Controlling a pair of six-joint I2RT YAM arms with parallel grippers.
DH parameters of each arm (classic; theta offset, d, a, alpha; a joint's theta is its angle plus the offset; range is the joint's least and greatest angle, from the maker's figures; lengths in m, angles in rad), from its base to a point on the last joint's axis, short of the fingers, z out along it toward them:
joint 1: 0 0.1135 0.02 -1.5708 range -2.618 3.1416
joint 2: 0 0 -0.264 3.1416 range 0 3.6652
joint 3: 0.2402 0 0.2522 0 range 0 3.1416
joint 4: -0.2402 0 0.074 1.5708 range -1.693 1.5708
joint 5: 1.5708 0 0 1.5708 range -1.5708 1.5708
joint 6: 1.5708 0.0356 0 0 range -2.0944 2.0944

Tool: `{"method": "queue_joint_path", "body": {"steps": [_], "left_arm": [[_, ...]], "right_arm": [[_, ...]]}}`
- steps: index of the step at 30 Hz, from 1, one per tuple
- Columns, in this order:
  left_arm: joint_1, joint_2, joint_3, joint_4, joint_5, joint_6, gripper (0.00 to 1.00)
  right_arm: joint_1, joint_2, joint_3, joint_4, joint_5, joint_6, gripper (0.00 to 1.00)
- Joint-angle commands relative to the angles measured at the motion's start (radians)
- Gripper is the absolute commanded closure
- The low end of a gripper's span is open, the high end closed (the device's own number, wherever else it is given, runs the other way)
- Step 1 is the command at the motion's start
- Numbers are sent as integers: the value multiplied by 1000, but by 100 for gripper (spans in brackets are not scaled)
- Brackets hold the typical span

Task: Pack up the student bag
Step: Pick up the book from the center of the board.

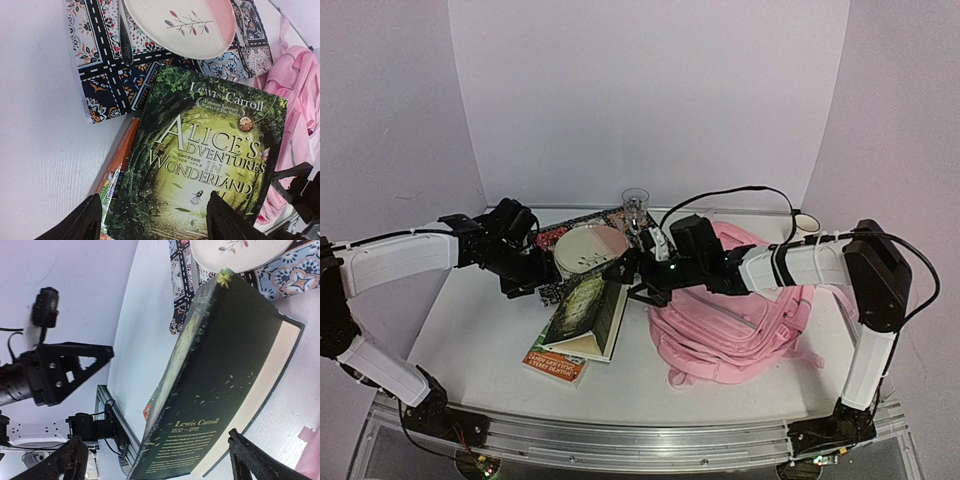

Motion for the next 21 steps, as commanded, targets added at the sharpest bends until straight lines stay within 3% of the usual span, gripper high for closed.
{"method": "queue_joint_path", "body": {"steps": [1, 13, 21], "left_arm": [[34, 5, -54, 161, 134, 11, 27], [49, 56, -192, 284, 219, -19, 27], [42, 40, -256, 403, 348, -67, 27]], "right_arm": [[9, 51, 88, -2, -34, 26, 2], [46, 182, 189, -17, -65, 58, 2], [56, 218, 242, 1, -111, 54, 11]]}}
